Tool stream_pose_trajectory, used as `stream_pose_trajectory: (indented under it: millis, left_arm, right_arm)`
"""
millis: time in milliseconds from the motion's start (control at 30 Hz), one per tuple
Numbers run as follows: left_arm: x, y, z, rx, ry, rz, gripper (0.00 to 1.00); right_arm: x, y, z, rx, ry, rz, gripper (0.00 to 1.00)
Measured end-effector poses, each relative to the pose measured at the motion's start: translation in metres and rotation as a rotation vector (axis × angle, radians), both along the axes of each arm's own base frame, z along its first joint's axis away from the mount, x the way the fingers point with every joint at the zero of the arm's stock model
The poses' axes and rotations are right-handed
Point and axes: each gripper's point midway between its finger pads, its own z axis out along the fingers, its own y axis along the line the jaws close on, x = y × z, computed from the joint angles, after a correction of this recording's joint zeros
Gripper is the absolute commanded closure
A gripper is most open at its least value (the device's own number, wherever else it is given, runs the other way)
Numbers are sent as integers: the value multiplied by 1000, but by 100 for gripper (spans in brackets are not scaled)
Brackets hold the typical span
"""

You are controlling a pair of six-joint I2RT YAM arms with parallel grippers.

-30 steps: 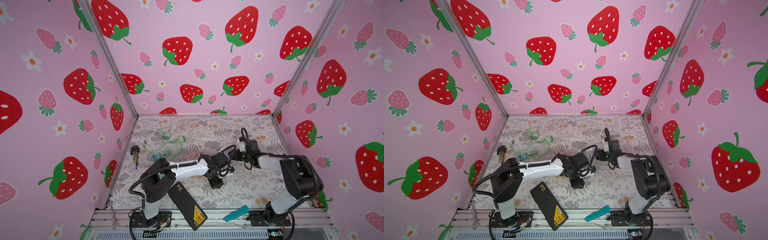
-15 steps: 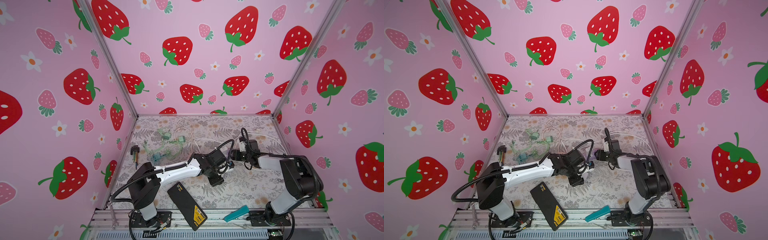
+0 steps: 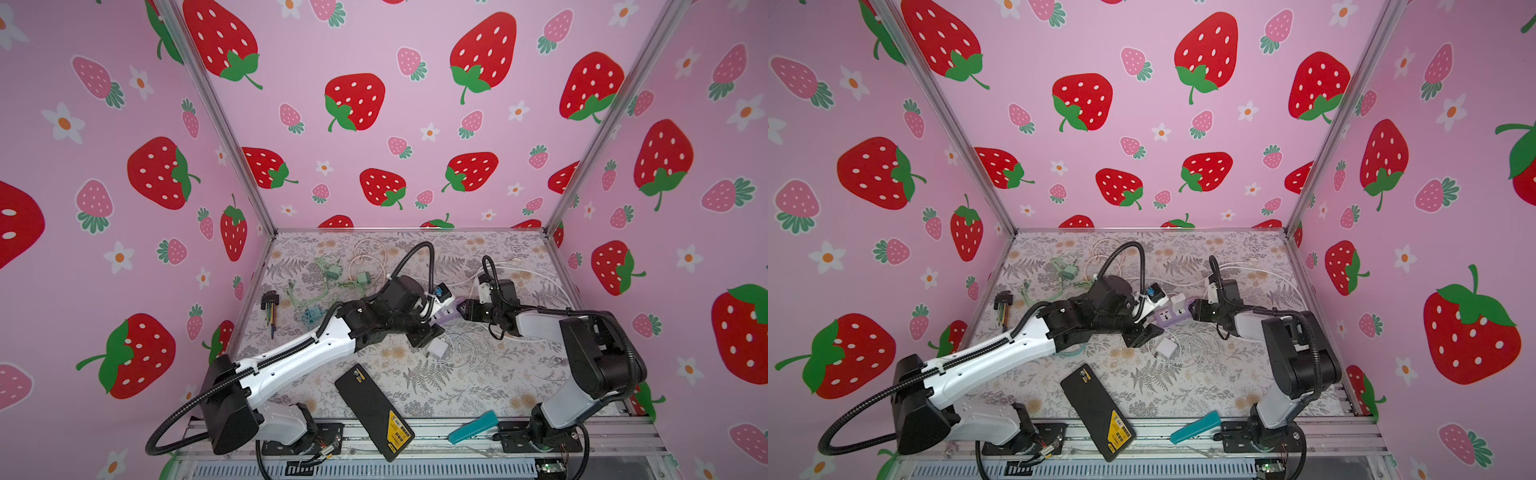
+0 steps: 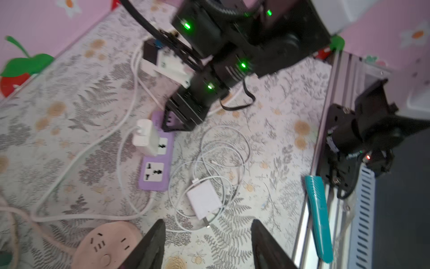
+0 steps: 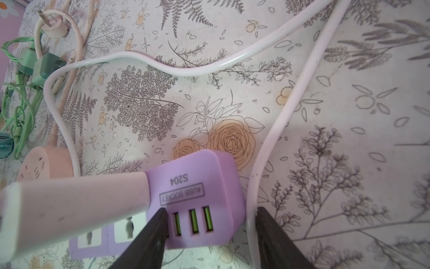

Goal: Pull the plug off the socket

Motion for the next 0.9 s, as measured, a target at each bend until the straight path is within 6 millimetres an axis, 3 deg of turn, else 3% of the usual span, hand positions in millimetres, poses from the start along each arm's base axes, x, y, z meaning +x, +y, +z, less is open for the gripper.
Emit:
stream_pose_trajectory:
  millis: [100, 167, 433, 633, 900]
  left_arm:
    - [30, 12, 5, -44, -4, 93, 37]
    - [42, 12, -3, -42, 5, 122, 32]
    - [78, -22, -61, 42, 73, 122, 29]
    - [105, -48, -79, 80, 68, 94, 29]
    - [120, -67, -101, 128, 70, 42, 34]
  right_arm:
    - [0, 0, 0, 0, 0, 0, 39]
    - [0, 0, 0, 0, 0, 0, 39]
    - [0, 0, 0, 1, -1, 0, 39]
    - [0, 0, 1, 0, -3, 0, 39]
    - [0, 0, 1, 0, -2, 0, 39]
